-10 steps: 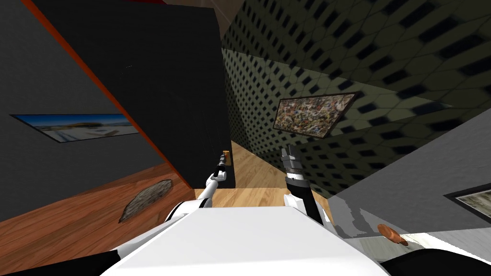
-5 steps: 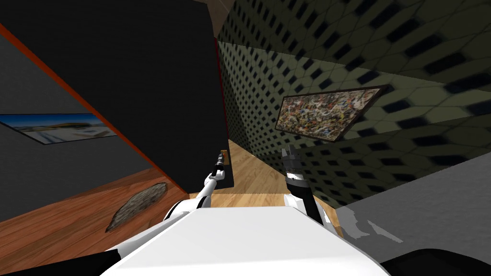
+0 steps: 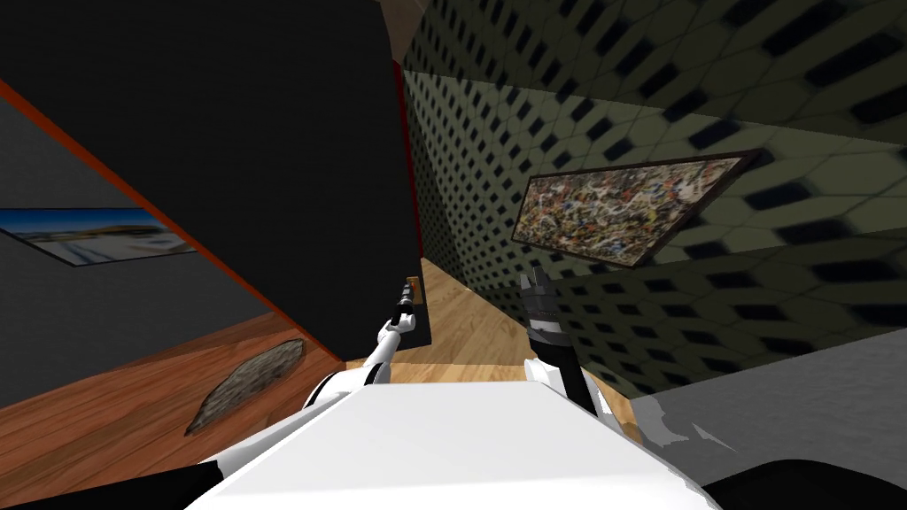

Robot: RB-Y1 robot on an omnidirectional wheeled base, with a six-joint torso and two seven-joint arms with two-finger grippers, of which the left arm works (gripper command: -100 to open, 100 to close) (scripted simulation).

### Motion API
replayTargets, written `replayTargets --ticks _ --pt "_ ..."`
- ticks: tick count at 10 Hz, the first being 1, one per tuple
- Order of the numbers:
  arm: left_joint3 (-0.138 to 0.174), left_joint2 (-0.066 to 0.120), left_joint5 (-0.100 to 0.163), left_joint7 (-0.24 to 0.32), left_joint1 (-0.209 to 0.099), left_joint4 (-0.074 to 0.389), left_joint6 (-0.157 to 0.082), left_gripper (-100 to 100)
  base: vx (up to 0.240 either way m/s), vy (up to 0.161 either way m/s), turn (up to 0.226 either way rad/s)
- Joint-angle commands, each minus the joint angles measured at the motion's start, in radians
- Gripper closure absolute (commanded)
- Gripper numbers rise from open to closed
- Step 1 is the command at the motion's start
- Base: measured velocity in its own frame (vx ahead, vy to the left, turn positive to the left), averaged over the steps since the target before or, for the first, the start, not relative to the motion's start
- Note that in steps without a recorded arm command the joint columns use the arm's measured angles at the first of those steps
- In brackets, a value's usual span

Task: Push the door open

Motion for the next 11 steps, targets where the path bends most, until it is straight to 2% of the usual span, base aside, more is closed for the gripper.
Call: replayTargets --ticks 1,2,7,10,11 --pt "-0.002 -0.001 -0.001 -0.001 0.002 0.002 0.001 100 -0.025 0.013 -0.014" --pt "0.005 0.010 0.004 0.008 -0.006 -0.001 0.004 100 -0.119 0.026 -0.052" --pt "0.018 0.035 0.015 0.028 -0.021 -0.003 0.013 100 -0.195 0.044 -0.039" --pt "0.023 0.046 0.020 0.037 -0.028 -0.004 0.017 100 -0.185 0.067 0.027" --pt "0.004 0.049 0.011 0.031 -0.040 0.035 -0.004 -100 -0.124 0.112 -0.014"
